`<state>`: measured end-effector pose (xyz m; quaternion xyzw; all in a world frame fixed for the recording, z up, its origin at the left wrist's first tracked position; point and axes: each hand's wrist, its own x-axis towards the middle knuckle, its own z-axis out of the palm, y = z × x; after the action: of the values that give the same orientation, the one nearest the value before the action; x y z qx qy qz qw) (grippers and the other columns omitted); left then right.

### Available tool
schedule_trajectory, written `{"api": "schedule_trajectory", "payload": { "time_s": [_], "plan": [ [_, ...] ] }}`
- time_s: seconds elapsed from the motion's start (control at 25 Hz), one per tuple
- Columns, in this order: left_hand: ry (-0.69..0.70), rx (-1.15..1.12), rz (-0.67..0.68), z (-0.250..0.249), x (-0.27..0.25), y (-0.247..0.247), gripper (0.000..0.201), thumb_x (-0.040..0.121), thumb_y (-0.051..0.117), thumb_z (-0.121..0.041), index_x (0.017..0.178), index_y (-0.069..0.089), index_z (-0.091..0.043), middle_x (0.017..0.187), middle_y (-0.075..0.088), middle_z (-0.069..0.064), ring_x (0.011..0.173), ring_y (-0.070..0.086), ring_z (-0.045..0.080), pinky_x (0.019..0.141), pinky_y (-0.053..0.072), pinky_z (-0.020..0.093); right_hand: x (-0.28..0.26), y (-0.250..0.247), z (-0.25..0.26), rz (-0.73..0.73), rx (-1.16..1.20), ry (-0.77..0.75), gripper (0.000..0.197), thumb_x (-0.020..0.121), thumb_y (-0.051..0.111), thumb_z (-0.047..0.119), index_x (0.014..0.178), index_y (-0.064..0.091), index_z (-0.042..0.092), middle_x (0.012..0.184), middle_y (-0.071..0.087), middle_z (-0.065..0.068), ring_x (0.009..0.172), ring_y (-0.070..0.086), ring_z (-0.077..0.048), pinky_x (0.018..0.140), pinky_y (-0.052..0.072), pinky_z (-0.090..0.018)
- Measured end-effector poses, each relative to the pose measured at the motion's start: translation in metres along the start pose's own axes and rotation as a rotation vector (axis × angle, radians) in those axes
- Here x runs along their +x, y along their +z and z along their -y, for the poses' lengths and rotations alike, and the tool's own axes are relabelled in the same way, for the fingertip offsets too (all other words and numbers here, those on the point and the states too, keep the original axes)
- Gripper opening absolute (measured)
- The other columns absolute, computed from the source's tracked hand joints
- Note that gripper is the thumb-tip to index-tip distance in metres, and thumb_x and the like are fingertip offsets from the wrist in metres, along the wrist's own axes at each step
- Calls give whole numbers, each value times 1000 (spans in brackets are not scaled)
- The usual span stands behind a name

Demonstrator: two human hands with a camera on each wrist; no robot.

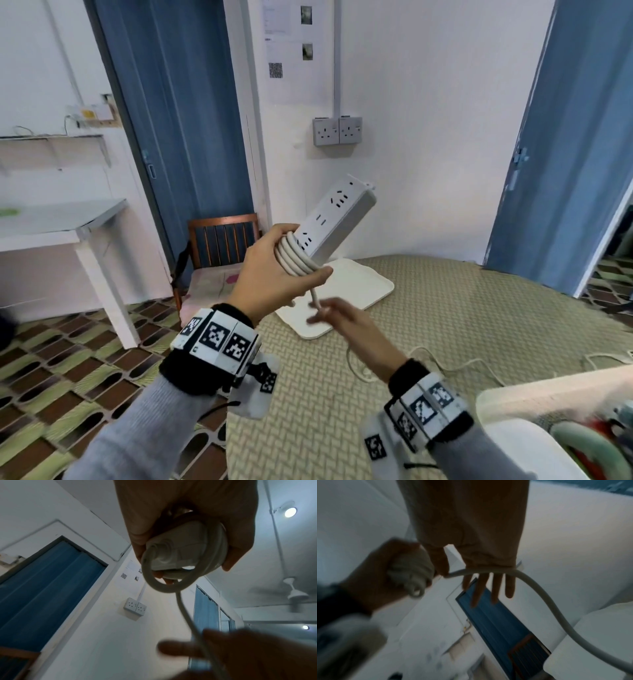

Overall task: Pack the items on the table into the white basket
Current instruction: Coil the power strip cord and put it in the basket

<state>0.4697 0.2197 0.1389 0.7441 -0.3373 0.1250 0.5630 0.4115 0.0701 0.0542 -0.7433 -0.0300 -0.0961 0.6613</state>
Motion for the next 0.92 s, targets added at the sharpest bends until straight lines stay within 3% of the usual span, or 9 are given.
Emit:
{"api": "schedule_trajectory", "payload": {
  "time_s": [0.08,0.16,0.32,0.4,0.52,0.64,0.72,0.84,0.92],
  "plan": [
    [23,69,-49,0,3,-3,75,50,83,-47,115,54,-23,102,63,-8,88,64,4,68,57,23,-9,9,-13,-38,18,-74,9,95,56,13,102,59,8,75,65,-5,69,61,-14,70,50,-31],
    [13,135,-122,6,5,-7,70,56,88,-35,116,55,-23,102,61,-11,89,60,-3,72,52,17,-14,3,-9,-203,-19,-226,7,93,59,14,96,64,10,66,61,-2,62,56,-9,61,43,-24],
    [-144,-17,-176,14,1,-6,58,63,87,-13,112,56,-14,90,61,-7,67,61,-7,53,50,12,-22,-13,9,-219,-386,-451,9,93,58,18,88,64,15,63,55,14,61,55,-4,58,37,-11],
    [-177,-119,-153,11,0,-7,57,59,86,-12,110,59,-13,87,64,-4,68,63,0,54,52,14,-17,-34,13,-335,-501,-491,10,91,59,21,88,65,15,65,55,16,64,56,-4,58,39,-14],
    [-103,-40,-62,2,-2,-8,59,60,87,-7,111,59,-15,91,63,-3,69,61,-3,54,54,17,-16,-65,21,-459,-545,-538,7,89,60,17,89,67,16,66,56,16,65,56,-2,58,39,-13],
    [-142,-127,-134,0,1,3,59,61,87,-18,112,59,-15,85,64,-3,61,61,0,54,58,29,-28,-49,19,-335,-642,-560,8,87,57,21,90,63,26,73,57,17,68,55,4,60,44,-20],
    [-194,-198,-157,-2,3,13,65,56,88,-24,113,59,-13,85,66,-2,60,62,0,56,57,25,-37,-33,14,-227,-673,-579,8,89,55,23,91,56,31,83,58,14,75,54,6,63,47,-28],
    [-163,-107,-9,3,-1,19,72,48,89,-26,112,56,-19,91,63,-3,66,61,-6,58,55,18,-40,-40,23,-220,-591,-696,11,91,52,20,93,63,19,86,57,5,77,55,-4,65,47,-27],
    [-101,42,134,6,-5,17,83,41,89,-45,115,54,-28,100,61,-8,80,61,-3,65,57,22,-37,-49,37,-291,-703,-806,25,91,50,25,88,68,8,84,53,-2,77,54,-13,65,48,-28]
  ]
}}
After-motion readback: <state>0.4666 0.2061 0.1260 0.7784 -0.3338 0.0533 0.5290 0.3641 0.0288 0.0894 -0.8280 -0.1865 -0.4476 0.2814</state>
